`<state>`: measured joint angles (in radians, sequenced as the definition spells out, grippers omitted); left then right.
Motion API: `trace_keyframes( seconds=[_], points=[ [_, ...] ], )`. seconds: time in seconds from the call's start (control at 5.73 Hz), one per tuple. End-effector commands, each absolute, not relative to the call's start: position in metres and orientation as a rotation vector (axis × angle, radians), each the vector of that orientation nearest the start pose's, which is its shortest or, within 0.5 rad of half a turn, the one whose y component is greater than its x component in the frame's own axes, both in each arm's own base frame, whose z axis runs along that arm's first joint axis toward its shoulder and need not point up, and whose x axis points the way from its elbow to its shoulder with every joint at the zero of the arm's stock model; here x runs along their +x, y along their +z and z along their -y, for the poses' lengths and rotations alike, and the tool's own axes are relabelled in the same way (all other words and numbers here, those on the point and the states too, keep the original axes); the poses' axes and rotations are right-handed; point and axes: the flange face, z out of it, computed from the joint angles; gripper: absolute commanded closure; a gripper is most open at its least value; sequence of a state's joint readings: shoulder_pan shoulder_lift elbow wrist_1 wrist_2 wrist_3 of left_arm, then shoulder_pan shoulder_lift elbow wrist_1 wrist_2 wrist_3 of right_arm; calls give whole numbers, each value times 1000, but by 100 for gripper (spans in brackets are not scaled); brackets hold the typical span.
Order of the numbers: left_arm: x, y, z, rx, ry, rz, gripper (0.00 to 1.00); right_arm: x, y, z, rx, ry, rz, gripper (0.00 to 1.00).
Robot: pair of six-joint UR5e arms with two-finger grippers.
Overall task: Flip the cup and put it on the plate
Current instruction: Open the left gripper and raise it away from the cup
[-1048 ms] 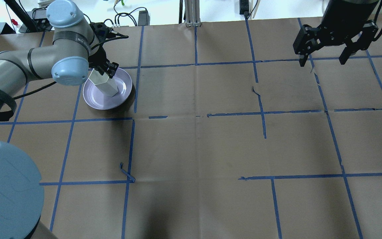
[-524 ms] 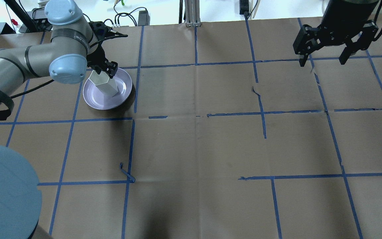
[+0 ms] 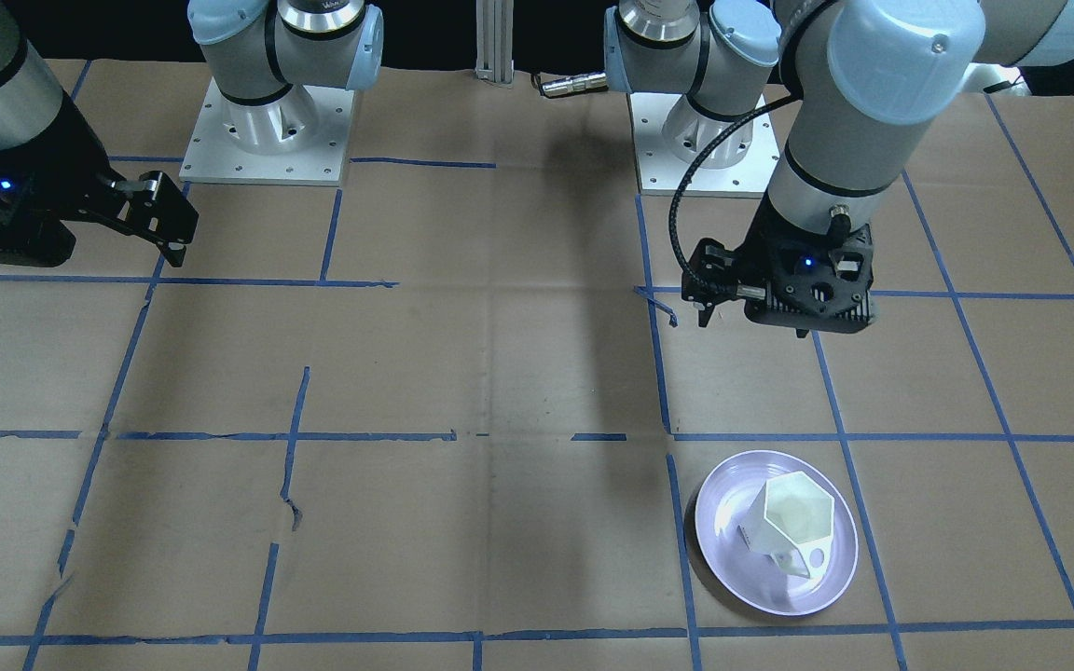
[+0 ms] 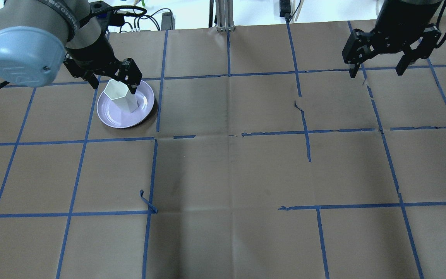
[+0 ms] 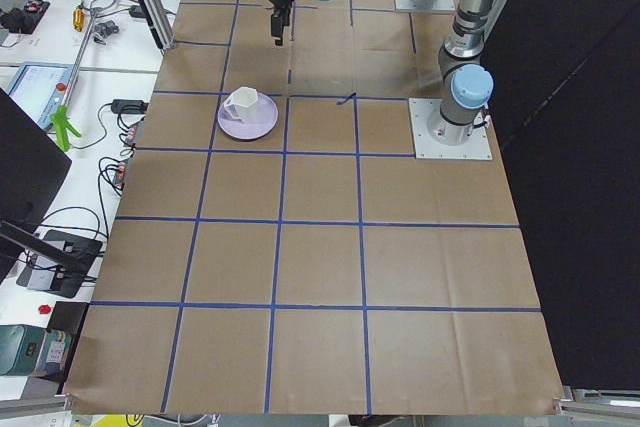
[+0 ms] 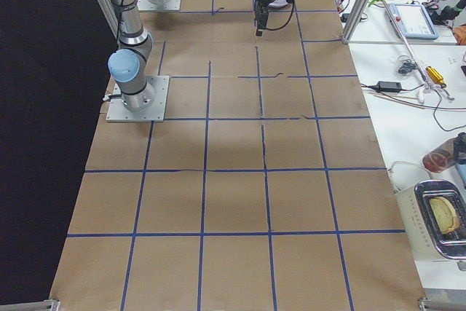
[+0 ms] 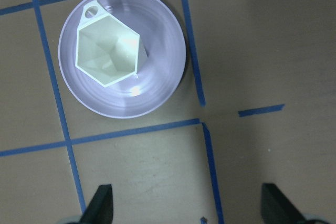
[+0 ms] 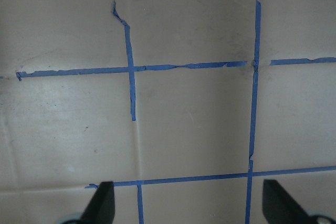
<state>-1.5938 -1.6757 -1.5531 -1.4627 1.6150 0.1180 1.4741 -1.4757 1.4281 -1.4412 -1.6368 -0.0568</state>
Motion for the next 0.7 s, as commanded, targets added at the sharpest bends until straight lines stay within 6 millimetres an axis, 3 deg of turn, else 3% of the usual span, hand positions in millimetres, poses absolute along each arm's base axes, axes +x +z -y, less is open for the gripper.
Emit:
trace_keyframes(
  seconds=[0.0, 0.17, 0.52],
  points=[
    [-174, 491, 498, 173, -20, -3125, 1, 76, 497, 533, 59, 138, -3198, 0],
    [-178, 496, 486, 187, 11, -3123, 1, 76, 497, 533, 59, 140, -3197, 0],
    [-173, 500, 483, 178, 11, -3124, 1, 76, 497, 533, 59, 138, -3198, 0]
  ],
)
